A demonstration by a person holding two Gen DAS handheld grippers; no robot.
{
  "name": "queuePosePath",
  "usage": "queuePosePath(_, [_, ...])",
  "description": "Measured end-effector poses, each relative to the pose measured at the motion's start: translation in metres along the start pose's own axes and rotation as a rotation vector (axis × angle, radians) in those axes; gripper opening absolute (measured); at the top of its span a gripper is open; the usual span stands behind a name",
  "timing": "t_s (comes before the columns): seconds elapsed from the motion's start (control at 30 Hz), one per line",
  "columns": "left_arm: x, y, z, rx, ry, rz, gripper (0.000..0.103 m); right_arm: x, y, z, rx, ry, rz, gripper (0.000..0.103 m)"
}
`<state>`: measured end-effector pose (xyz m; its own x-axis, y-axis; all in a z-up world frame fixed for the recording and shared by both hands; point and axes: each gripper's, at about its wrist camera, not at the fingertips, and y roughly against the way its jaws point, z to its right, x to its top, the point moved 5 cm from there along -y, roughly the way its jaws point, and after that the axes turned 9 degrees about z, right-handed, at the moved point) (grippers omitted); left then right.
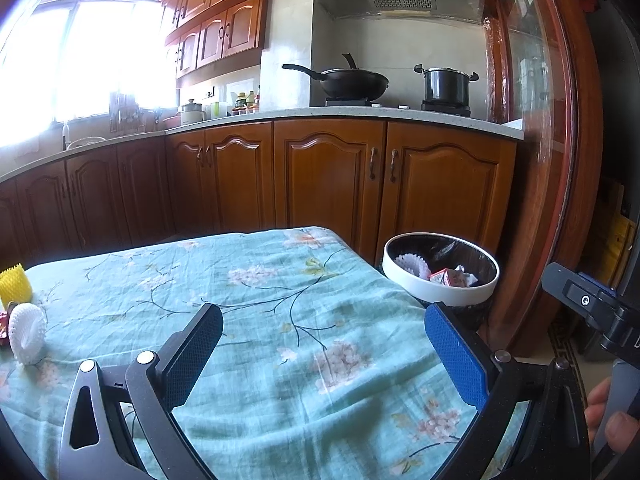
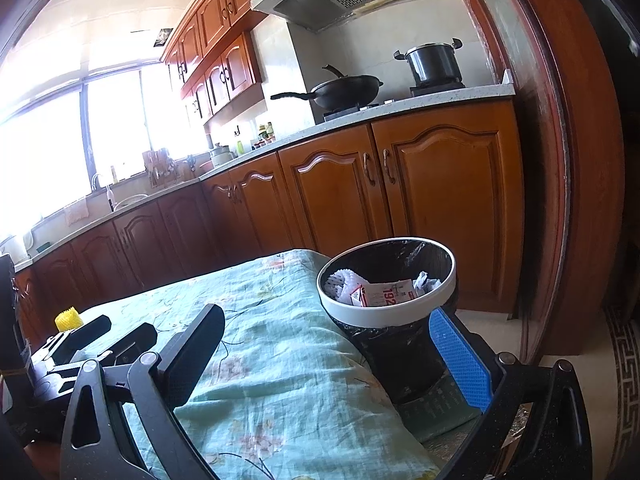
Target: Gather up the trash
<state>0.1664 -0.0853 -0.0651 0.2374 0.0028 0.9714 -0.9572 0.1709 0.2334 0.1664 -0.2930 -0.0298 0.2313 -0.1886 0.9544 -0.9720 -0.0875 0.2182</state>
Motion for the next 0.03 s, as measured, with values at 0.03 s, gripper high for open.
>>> queuePosePath(0.03, [-0.0002,-0.0007,-0.0019,0.0,0.003,-0.004,0.102,-0.0008,-0.0015,-0.001,0.002,0.002,-0.006,0.103])
